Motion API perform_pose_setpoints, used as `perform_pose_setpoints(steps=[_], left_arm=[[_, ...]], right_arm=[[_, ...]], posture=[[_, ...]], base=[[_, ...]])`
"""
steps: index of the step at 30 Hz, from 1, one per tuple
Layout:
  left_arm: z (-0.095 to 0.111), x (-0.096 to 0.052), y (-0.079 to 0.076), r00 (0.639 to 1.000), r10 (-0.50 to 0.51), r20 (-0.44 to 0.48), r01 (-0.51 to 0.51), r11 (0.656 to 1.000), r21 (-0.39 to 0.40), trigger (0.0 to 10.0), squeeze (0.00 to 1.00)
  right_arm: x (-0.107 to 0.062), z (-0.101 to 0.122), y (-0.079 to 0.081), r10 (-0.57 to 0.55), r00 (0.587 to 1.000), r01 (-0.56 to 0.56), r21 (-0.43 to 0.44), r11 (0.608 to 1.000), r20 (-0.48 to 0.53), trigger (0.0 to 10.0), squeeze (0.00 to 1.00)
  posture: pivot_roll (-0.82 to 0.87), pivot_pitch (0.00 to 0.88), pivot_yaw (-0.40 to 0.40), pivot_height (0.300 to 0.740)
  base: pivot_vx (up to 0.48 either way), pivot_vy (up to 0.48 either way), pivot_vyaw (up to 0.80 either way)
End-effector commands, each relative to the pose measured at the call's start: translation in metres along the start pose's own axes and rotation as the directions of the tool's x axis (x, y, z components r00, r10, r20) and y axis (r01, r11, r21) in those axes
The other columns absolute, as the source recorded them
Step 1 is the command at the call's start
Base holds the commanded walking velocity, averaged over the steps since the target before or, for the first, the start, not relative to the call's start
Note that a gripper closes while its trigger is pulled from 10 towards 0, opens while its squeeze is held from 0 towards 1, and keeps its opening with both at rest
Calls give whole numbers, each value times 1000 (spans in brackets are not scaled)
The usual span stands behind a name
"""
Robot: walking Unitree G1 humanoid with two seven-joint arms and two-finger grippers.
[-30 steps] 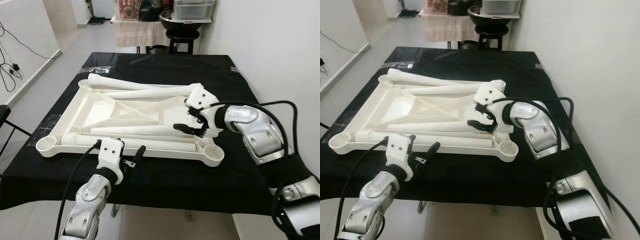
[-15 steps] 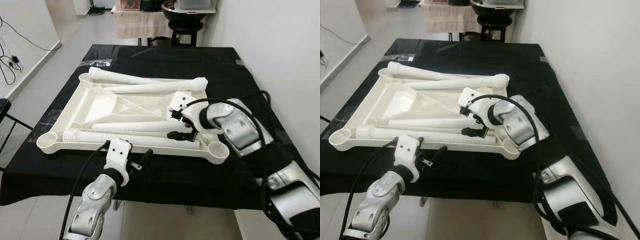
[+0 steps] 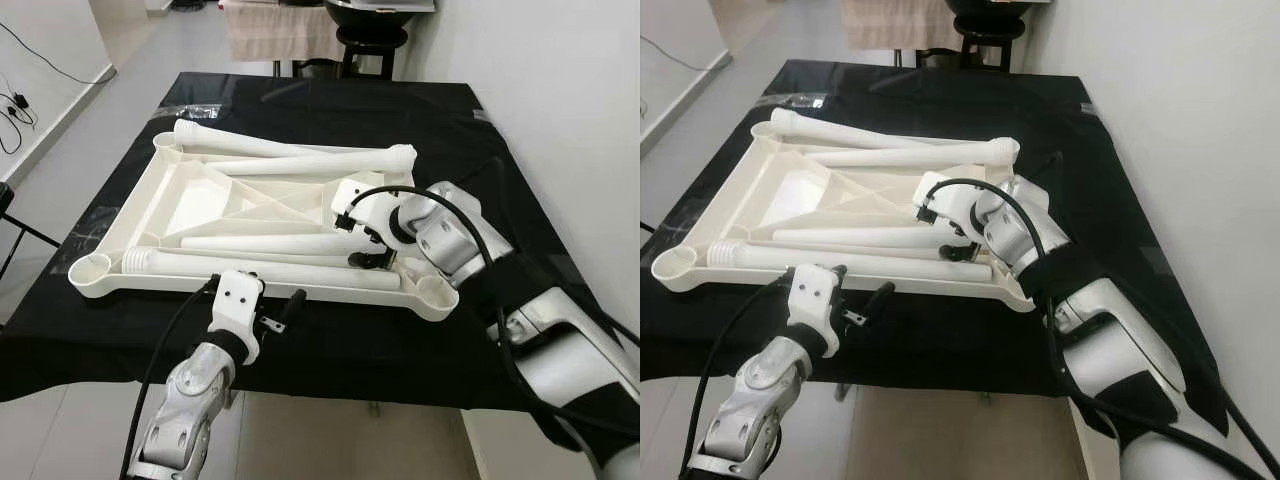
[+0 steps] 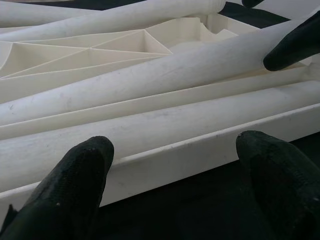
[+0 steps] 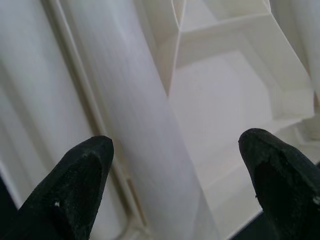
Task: Building children table
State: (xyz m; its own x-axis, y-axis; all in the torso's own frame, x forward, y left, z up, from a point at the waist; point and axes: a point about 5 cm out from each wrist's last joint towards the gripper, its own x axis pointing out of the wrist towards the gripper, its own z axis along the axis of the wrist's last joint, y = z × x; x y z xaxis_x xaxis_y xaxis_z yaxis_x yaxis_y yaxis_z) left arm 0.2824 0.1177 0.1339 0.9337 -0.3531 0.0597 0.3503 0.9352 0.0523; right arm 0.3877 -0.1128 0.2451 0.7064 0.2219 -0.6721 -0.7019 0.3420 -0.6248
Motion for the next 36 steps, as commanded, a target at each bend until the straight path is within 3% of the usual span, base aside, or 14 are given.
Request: perform_pose_setpoints(steps=[1, 11, 12, 14, 15, 31, 34, 36], left_arm=[[-15, -4, -5, 997, -8, -73, 6, 1000, -24, 10000, 0], [-15, -3, -7, 997, 0, -71, -3, 999, -47, 10000, 0], [-15, -3, -8, 997, 1, -71, -5, 999, -54, 10000, 0], [-16, -3, -8, 997, 3, -72, -7, 998, -59, 10000, 0], [-16, -3, -8, 997, 4, -73, -9, 998, -63, 10000, 0], [-19, -2, -8, 996, 7, -87, -14, 997, -82, 10000, 0], [-19, -3, -8, 996, 8, -87, -14, 997, -75, 10000, 0], [-15, -2, -5, 997, 15, -74, -19, 998, -54, 10000, 0]], right_arm=[[3, -6, -2, -15, 998, 12, -53, 999, -61, 10000, 0], [9, -19, -3, -1, 989, -12, -87, 996, -146, 10000, 0], [10, -22, -2, 1, 987, -17, -94, 995, -162, 2784, 0], [11, -24, -2, 6, 985, -24, -102, 995, -173, 2784, 0], [12, -25, -2, 12, 983, -33, -111, 993, -183, 0, 0], [14, -29, -2, 17, 983, -38, -112, 993, -183, 0, 0], [14, -25, -5, -4, 991, -4, -56, 998, -135, 0, 0], [9, -14, -16, -59, 998, 60, 69, 996, -11, 0, 0]], posture=[[-2, 178, -91, 740], [-12, 182, -110, 740], [-12, 182, -110, 740], [-17, 181, -114, 740], [-18, 181, -114, 740], [-19, 169, -114, 740], [-14, 165, -111, 740], [-13, 164, -98, 740]], base=[[0, 0, 0], [0, 0, 0], [0, 0, 0], [0, 0, 0], [0, 0, 0], [0, 0, 0], [0, 0, 0], [0, 0, 0]])
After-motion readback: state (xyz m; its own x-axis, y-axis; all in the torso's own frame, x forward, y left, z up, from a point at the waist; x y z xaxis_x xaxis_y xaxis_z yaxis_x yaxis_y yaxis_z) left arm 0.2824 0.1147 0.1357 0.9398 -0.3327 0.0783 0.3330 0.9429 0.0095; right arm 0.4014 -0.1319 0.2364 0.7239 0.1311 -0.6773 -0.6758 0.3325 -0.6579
